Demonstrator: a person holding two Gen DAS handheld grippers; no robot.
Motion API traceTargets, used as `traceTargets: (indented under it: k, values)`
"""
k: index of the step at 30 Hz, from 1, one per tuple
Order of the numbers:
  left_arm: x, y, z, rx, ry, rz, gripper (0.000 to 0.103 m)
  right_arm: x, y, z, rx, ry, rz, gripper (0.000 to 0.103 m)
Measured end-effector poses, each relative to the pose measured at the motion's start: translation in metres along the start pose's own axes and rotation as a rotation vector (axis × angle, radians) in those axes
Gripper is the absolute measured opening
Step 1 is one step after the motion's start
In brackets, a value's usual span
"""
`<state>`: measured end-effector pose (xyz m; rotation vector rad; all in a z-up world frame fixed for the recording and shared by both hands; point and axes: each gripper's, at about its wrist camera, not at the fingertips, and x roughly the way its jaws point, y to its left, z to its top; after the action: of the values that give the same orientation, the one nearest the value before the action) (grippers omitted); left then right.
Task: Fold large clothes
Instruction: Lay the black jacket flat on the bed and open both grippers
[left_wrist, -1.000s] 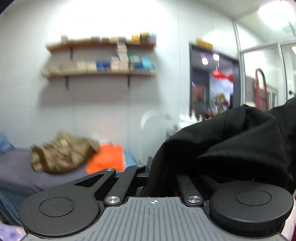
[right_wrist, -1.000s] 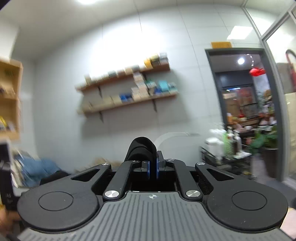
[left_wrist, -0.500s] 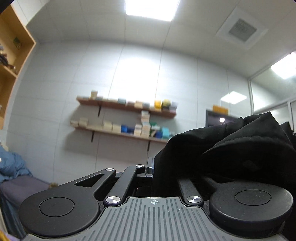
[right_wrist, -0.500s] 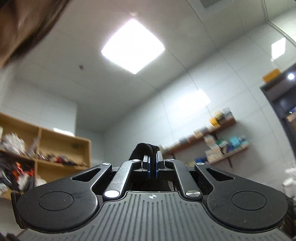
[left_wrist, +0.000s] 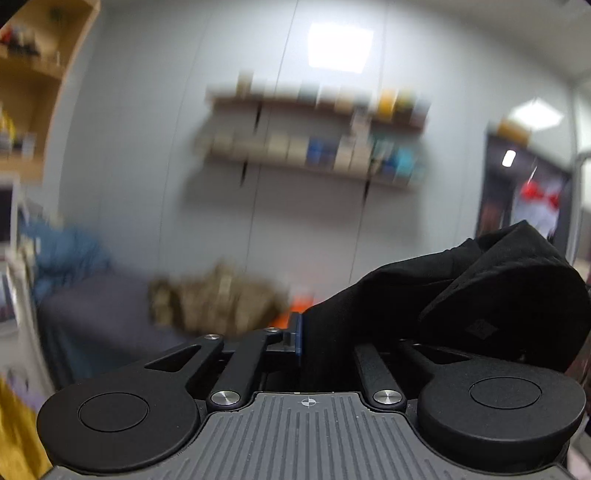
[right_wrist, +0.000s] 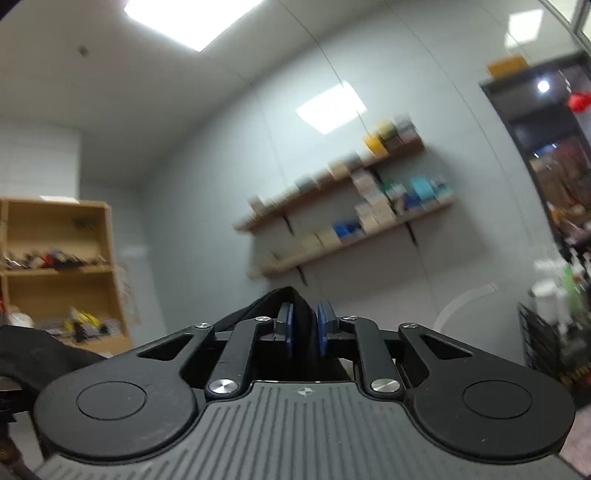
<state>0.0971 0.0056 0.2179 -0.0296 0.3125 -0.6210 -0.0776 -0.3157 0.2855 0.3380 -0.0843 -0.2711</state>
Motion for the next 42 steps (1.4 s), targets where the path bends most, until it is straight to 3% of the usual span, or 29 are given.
traceTargets:
  k: [1,2,3,6,9,13,15,19,25,30,33,42]
  values:
    - [0.027,0.007,-0.028,0.035,0.074,0.045,0.078,0.024,-0.008,-0.030,-0.023,0.045,-0.037,0.036]
    - [0.056,0.013,-0.055,0.079,0.169,0.097,0.099,0.047,-0.017,-0.058,-0.053,0.125,-0.088,0.063]
    - [0.086,0.017,-0.082,0.105,0.275,0.137,0.103,0.068,-0.025,-0.086,-0.076,0.227,-0.167,0.101]
    - [0.131,0.030,-0.168,0.120,0.524,0.169,0.103,0.103,-0.034,-0.188,-0.132,0.507,-0.361,0.096]
    - [0.125,0.051,-0.222,0.051,0.597,0.195,0.103,0.095,-0.053,-0.263,-0.125,0.657,-0.399,0.095]
    - [0.094,0.093,-0.240,0.004,0.657,0.256,0.103,0.033,-0.066,-0.329,-0.138,0.789,-0.431,0.098]
    - [0.081,0.109,-0.242,0.019,0.671,0.293,0.103,0.012,-0.070,-0.339,-0.124,0.850,-0.457,0.098]
    - [0.054,0.133,-0.233,0.050,0.639,0.390,0.103,-0.041,-0.086,-0.353,-0.085,0.880,-0.487,0.099]
    - [0.023,0.157,-0.227,-0.049,0.632,0.444,0.103,-0.064,-0.112,-0.353,-0.049,0.917,-0.533,0.100]
    - [0.003,0.143,-0.245,-0.077,0.694,0.430,0.103,-0.063,-0.113,-0.352,-0.065,0.922,-0.513,0.100]
    - [-0.012,0.128,-0.260,-0.103,0.735,0.385,0.103,-0.062,-0.106,-0.355,-0.084,0.925,-0.474,0.100]
    - [-0.065,0.057,-0.298,0.016,0.830,0.248,0.103,-0.073,-0.071,-0.382,-0.198,1.015,-0.324,0.100]
